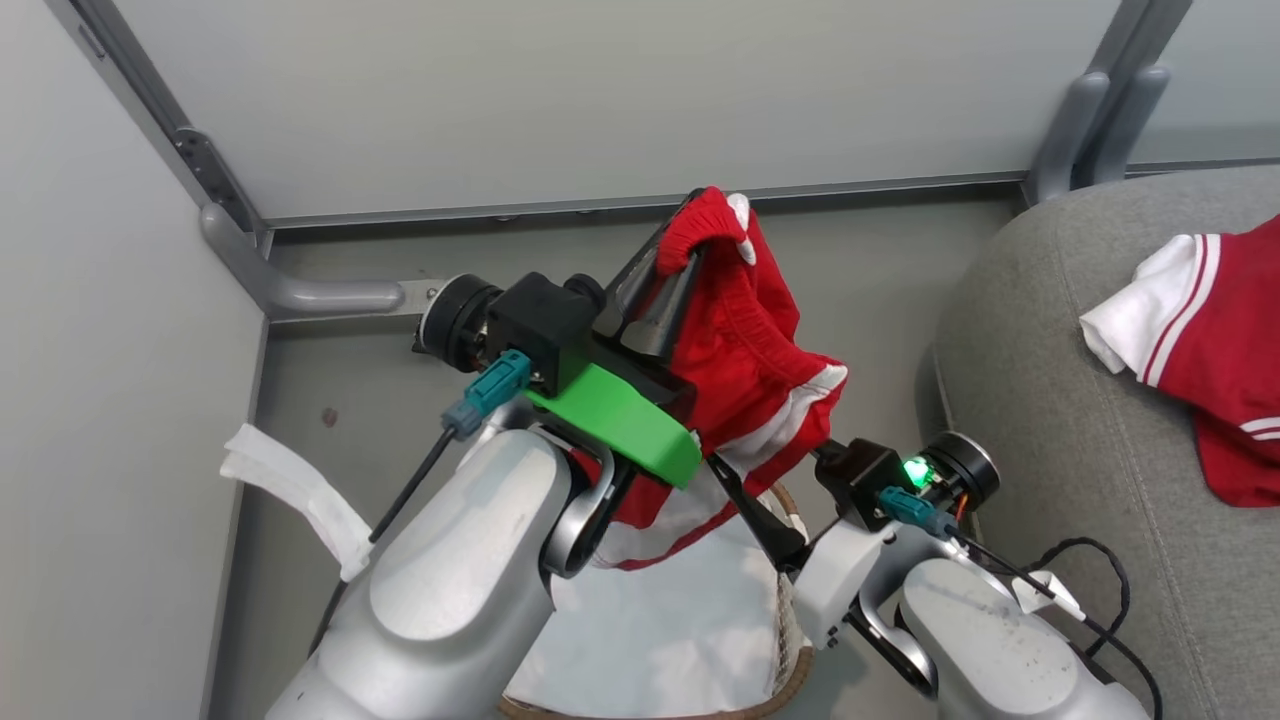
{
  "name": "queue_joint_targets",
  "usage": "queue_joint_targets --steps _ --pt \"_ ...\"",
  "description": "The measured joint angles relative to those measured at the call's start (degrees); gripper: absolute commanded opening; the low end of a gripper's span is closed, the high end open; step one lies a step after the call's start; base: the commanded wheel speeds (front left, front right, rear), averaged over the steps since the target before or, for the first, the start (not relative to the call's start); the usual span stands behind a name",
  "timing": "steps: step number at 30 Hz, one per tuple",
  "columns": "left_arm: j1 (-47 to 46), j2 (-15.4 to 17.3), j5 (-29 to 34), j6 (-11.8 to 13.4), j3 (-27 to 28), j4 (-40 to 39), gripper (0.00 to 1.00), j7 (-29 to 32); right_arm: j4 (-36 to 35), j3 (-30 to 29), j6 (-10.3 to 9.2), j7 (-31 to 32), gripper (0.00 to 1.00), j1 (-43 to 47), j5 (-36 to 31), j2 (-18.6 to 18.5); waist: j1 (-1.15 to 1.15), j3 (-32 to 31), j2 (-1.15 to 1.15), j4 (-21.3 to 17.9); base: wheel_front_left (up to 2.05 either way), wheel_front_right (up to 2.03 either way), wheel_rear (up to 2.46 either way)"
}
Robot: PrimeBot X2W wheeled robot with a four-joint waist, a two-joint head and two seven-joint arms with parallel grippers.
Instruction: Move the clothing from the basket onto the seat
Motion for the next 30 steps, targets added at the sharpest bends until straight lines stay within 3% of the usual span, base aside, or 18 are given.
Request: queue_joint_targets --steps 2,3,4,5,13,14,15,16,30 --pt "-0.13 0.00 -0.36 0.29 -1.16 -0.01 0.00 0.01 1.19 0.00 0.00 0.00 1.00 -1.04 0.05 0.56 0.00 0.18 0.00 0.76 0.00 0.00 0.00" --pt "-0.24 -0.01 -0.70 0.51 -1.63 -0.01 0.00 0.01 1.90 0.16 0.00 0.01 0.92 -1.41 0.04 0.92 0.00 0.26 0.00 1.15 0.00 0.00 0.00" --pt "-0.34 -0.01 -1.07 0.58 -2.03 -0.01 0.00 0.01 2.48 0.27 0.00 0.00 0.36 -1.62 0.05 1.26 0.00 0.33 0.00 1.52 0.00 0.00 0.00" --pt "-0.35 -0.01 -1.38 0.78 -2.32 -0.01 0.00 0.01 2.75 0.43 0.00 0.01 0.00 -1.72 0.08 1.63 0.00 0.37 0.00 1.79 0.00 0.00 0.00" --pt "-0.34 -0.02 -2.79 1.69 -3.14 1.81 0.00 -0.08 2.01 -1.25 0.00 0.01 0.00 -1.90 0.38 3.21 0.00 0.92 0.00 2.80 0.00 0.00 0.00" --pt "-0.27 0.01 -2.97 1.68 -3.20 2.46 0.22 -0.08 1.63 -1.75 0.00 0.01 0.00 -1.43 0.58 3.35 0.00 0.94 0.00 2.69 0.00 0.00 0.00" --pt "-0.25 0.03 -2.91 1.67 -3.14 2.83 0.51 -0.08 1.27 -2.08 0.00 0.01 0.00 -1.04 0.78 3.41 0.00 0.95 0.00 2.55 0.00 0.00 0.00" --pt "-0.23 -0.01 -2.86 1.64 -2.97 3.34 1.00 -0.08 0.48 -2.30 0.00 0.01 0.00 -0.73 0.77 3.36 0.00 0.97 0.00 2.33 0.00 0.00 0.00" --pt "5.43 0.52 0.24 -0.02 3.09 9.01 1.00 -0.09 -8.03 -5.00 0.00 0.01 0.00 3.46 -0.76 2.25 0.00 1.13 0.00 -4.25 0.00 0.00 0.00"
